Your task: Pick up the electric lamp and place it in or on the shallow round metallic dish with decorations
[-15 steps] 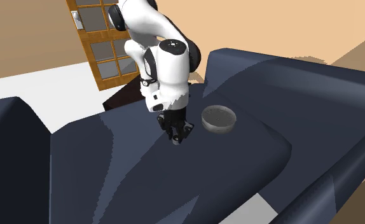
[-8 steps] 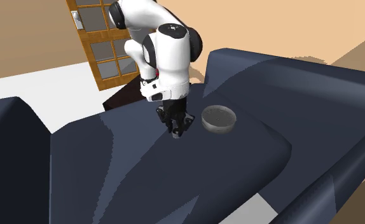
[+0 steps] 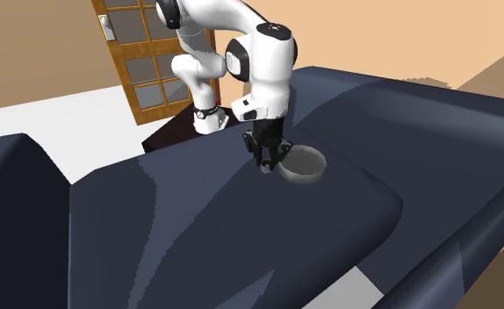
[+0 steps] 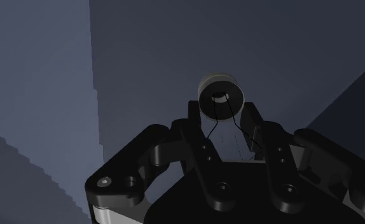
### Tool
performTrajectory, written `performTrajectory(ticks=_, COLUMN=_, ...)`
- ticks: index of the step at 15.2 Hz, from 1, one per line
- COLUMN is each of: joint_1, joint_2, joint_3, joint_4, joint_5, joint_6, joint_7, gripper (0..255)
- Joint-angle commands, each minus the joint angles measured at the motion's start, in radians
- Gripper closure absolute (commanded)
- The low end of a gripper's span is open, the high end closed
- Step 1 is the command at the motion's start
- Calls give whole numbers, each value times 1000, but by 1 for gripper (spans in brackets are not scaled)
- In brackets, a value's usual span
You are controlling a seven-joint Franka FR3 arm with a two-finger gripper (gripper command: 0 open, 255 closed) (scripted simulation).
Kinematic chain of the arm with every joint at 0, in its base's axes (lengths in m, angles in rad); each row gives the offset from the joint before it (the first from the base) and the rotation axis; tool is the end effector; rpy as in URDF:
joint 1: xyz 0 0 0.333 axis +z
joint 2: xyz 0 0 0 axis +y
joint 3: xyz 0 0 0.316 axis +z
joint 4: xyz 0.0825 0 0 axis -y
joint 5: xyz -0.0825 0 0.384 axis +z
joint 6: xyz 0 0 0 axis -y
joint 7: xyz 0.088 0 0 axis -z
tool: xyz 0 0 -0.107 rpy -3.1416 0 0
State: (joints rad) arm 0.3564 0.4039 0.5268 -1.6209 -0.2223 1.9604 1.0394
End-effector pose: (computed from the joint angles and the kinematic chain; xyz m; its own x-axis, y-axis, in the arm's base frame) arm 0.4598 0.4738 0.4144 0.9945 -0.1049 0.0021 -0.1049 -0.9944 0.0082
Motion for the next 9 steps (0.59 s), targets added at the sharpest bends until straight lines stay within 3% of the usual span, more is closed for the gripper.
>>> performTrajectory(ticks=1, joint_1=17, joint_2=-28, joint_3=14, joint_4=-44, joint_5=8, joint_6=16, joint_7=36, gripper=255)
performTrajectory(ticks=9, joint_1=105, joint_2=-97, joint_3=73, joint_4=-150, joint_5=26, joint_6=52, joint_7=192, gripper=255)
